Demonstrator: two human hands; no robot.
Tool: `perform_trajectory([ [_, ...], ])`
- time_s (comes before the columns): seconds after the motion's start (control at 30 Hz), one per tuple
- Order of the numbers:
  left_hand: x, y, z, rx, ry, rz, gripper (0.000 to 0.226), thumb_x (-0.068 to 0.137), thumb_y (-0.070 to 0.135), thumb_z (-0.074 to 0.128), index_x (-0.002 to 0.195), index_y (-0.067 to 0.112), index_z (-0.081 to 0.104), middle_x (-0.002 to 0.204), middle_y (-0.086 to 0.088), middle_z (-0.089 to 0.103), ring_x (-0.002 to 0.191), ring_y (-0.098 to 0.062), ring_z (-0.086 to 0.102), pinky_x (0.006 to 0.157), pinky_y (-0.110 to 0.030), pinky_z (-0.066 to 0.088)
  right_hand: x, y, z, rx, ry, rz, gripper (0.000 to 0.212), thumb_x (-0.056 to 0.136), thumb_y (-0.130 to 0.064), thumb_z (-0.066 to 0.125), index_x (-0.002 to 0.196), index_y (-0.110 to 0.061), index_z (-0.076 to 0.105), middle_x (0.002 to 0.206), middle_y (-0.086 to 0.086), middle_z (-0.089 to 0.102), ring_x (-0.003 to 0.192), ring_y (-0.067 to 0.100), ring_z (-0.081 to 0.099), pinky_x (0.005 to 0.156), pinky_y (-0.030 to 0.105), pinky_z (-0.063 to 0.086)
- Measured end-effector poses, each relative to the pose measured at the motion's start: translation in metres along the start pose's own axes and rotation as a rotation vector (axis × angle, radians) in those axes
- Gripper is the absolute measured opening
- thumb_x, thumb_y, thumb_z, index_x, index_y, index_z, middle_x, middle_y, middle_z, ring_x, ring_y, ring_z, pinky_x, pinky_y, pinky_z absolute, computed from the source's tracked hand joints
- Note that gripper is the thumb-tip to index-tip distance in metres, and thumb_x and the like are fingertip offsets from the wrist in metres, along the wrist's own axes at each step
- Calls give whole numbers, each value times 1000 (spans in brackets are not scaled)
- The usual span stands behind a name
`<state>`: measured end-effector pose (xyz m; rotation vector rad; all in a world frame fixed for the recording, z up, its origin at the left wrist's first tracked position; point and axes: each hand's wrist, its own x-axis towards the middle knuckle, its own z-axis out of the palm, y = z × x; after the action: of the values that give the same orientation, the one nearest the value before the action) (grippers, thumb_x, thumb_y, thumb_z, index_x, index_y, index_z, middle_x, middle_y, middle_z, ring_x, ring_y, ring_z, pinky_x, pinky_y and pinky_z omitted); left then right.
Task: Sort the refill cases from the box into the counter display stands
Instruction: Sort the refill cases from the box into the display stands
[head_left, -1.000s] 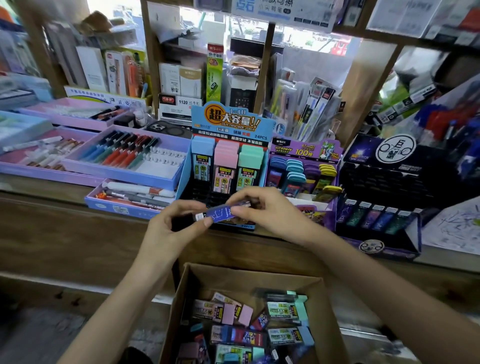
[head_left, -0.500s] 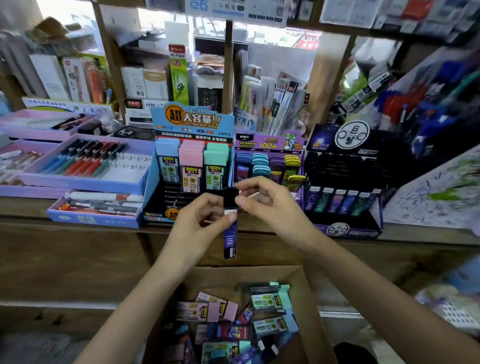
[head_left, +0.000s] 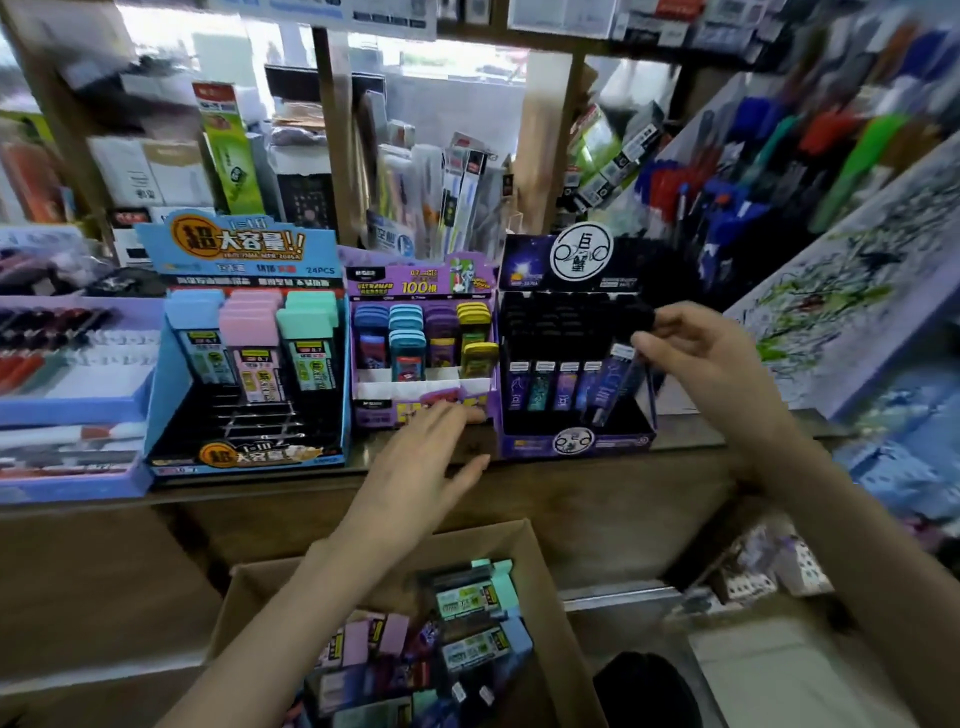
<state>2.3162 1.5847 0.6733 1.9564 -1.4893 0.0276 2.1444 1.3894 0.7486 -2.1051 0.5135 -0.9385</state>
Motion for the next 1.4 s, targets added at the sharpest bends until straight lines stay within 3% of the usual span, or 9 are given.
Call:
perform_trajectory([
  [0.07,9,5,14,-78,-43,13,39,92,31,57,129,23,48,128,6,51,121,-9,45,94,-23,38,6,17,-24,-80,54,11,3,92,-11,58,93,-13,60,79,-3,62,68,-5,60,64,8,46],
  [0.2,27,10,39,-96,-74,45,45,91,33,57,134,23,46,133,6,50,122,-7,43,93,-12,30,17,39,-40,-199,84,18,11,93,-13,57,103,-10,59,82,-9,60,70,-9,58,61,6,43],
  [0.37,34,10,62,0,-82,40,46,94,35,53,136,20,46,137,3,50,127,-13,43,102,-26,34,22,55,-31,-259,-12,25,18,92,-14,59,109,-7,60,85,-14,56,70,-16,55,63,4,40],
  [0.67,43,10,70,89,0,49,25,93,26,56,115,18,65,118,4,61,112,-13,52,84,-26,45,15,67,-33,-212,-109,90,18,91,-15,59,109,-8,61,89,-8,62,82,2,59,70,10,45],
  [0.83,45,9,74,82,31,27,20,92,23,57,110,19,66,112,4,63,108,-14,54,81,-30,49,18,70,-22,-202,10,119,25,90,-13,61,114,-11,52,87,2,62,80,10,61,74,17,50],
  [0.93,44,9,74,67,37,23,19,92,22,59,109,19,66,111,4,63,107,-14,54,78,-33,51,16,71,-14,-346,41,15,26,90,-15,62,114,-12,53,82,-3,58,75,11,57,68,13,46],
  [1.1,42,12,71,72,5,28,26,93,24,56,118,19,62,122,4,60,114,-13,52,86,-31,49,15,69,-11,-476,32,-38,27,90,-15,61,116,-9,55,92,5,57,78,16,53,71,29,47],
  [1.2,28,19,62,69,48,83,28,91,20,59,118,13,62,125,-2,59,115,-19,54,94,-36,47,10,62,-13,-541,26,-35,35,91,-19,60,124,-13,50,104,-3,48,87,9,49,76,22,41],
  [1.4,-46,-2,60,-21,-12,61,19,88,21,62,107,17,64,104,6,60,90,-7,58,70,-26,50,-46,49,3,-458,12,-105,21,92,-17,57,113,-12,58,101,-8,47,86,-5,43,75,4,35],
])
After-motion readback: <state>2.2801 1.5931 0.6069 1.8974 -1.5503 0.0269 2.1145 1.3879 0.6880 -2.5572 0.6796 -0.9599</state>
